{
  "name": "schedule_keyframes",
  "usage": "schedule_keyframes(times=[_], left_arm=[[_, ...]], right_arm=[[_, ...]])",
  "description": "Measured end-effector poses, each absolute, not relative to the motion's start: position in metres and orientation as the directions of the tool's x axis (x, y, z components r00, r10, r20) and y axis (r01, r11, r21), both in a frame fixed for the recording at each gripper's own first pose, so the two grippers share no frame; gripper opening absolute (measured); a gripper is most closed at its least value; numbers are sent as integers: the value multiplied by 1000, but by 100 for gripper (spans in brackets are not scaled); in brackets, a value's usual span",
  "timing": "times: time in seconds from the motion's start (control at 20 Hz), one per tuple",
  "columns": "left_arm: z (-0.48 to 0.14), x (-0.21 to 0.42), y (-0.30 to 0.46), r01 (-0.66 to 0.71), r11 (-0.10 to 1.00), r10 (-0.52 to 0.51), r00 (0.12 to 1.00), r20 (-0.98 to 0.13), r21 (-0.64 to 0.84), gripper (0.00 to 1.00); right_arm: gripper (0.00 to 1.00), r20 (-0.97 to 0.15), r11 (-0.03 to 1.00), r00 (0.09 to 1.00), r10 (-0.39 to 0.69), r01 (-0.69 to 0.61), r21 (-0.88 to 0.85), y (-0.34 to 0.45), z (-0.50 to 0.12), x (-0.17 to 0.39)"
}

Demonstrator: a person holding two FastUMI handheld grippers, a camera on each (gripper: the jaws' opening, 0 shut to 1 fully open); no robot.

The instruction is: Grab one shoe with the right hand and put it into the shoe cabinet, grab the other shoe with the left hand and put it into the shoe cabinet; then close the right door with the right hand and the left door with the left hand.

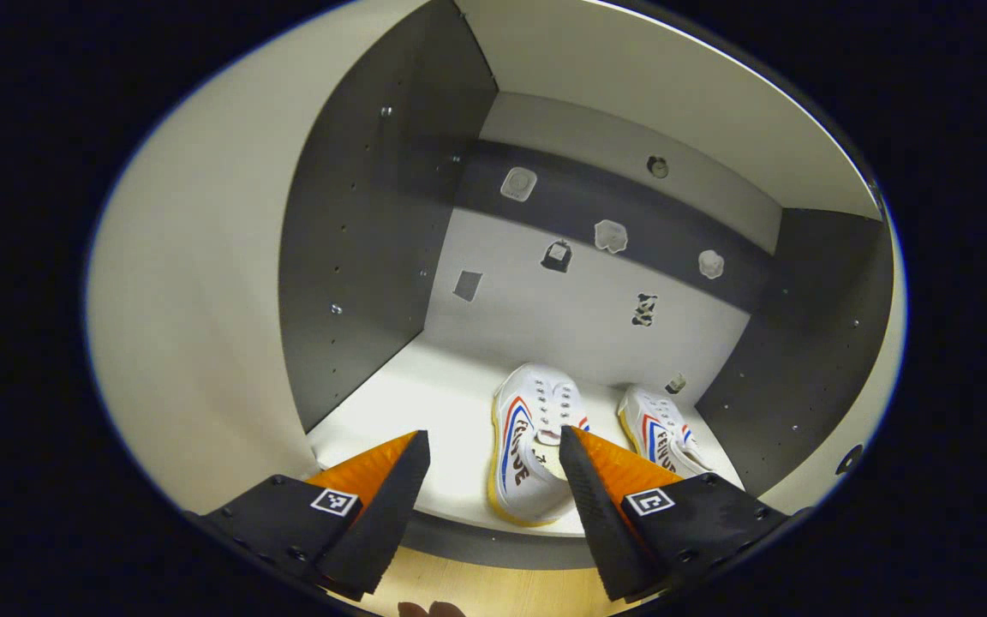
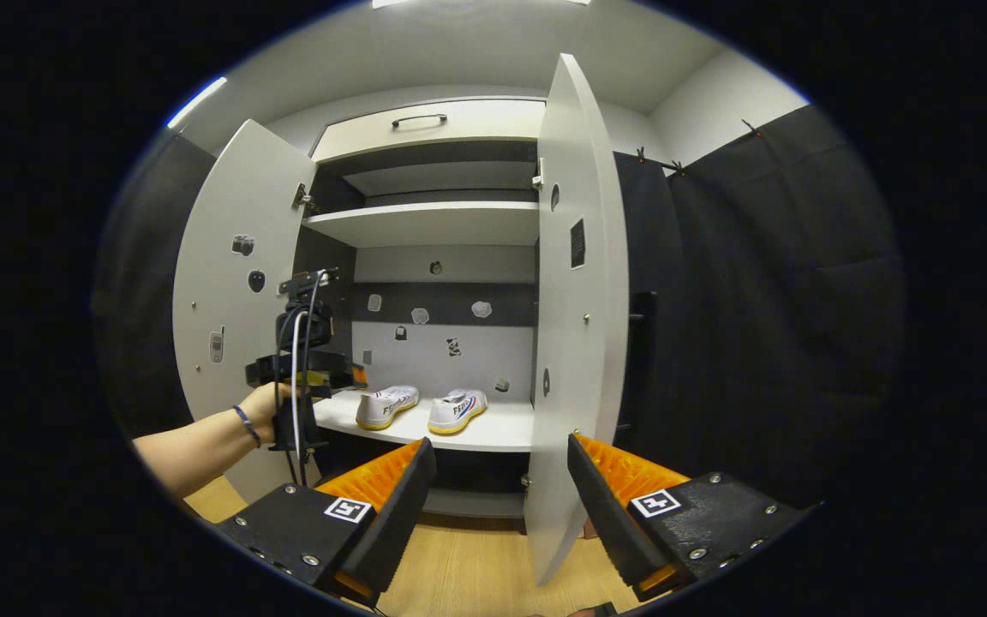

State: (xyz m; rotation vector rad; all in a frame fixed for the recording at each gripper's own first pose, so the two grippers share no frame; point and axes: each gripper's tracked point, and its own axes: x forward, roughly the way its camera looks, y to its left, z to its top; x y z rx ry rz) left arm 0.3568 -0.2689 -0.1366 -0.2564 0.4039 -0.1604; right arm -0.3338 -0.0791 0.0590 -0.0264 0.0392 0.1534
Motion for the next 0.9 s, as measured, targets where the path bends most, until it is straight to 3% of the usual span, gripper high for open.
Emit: schedule_keyframes(times=[0.45,0.75,0.9], left_arm=[[-36,225,-269,326,938,-340,931,-132,-118,97],[-17,137,-249,363,928,-369,926,-79,-80,96],[-12,111,-220,328,941,-333,941,-61,-81,97]], right_arm=[[94,-50,996,999,-21,16,-85,-169,45,-325],[94,-79,992,995,-60,51,-113,-198,24,-312],[94,-98,994,994,-58,49,-95,-201,13,-298]])
